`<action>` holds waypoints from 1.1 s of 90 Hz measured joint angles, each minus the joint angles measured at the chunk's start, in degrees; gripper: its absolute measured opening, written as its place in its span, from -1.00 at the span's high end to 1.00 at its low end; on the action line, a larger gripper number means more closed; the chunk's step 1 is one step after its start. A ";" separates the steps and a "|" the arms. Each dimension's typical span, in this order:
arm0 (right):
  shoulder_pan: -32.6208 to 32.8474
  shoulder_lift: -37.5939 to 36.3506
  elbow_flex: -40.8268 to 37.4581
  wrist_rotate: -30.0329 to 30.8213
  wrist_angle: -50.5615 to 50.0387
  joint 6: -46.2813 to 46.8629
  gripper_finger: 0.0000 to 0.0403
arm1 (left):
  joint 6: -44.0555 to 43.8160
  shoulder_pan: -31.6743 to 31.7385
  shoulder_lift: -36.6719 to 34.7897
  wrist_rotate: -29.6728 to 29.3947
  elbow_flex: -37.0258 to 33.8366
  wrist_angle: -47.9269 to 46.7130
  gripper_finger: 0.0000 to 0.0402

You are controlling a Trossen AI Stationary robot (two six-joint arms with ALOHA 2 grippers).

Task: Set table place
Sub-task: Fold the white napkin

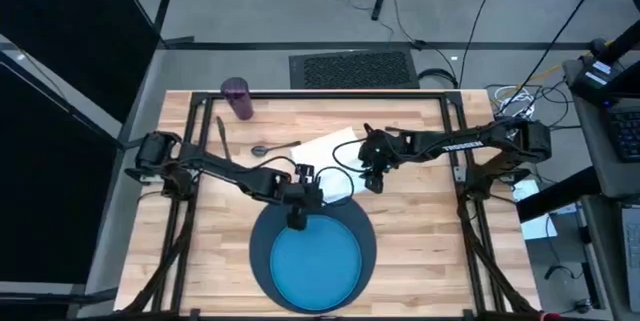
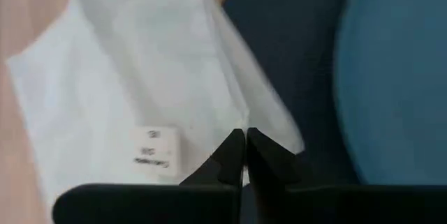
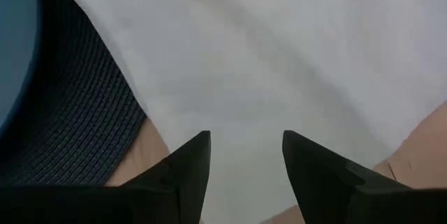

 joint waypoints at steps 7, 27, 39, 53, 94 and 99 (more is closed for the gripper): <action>0.00 0.00 0.00 0.00 -0.09 0.01 0.17 | -1.05 -0.66 0.00 1.90 0.00 0.01 1.00; -0.02 0.00 0.00 0.00 -0.09 0.07 0.17 | -1.58 -2.29 0.00 3.10 0.00 -0.34 1.00; -0.01 0.00 0.00 0.00 -0.10 0.27 0.17 | -1.62 -2.25 0.00 4.10 0.00 -1.94 1.00; -0.01 0.00 0.00 0.00 -0.14 0.84 0.17 | -2.67 -2.22 0.00 4.58 -0.02 -2.05 1.00; 1.27 0.21 -0.02 -1.48 -3.99 1.99 0.17 | -2.63 -0.78 0.00 4.63 -0.02 -2.16 1.00; 1.92 0.64 -0.02 -1.76 -3.99 2.02 0.17 | -2.67 -0.68 0.00 4.63 -0.02 -2.77 1.00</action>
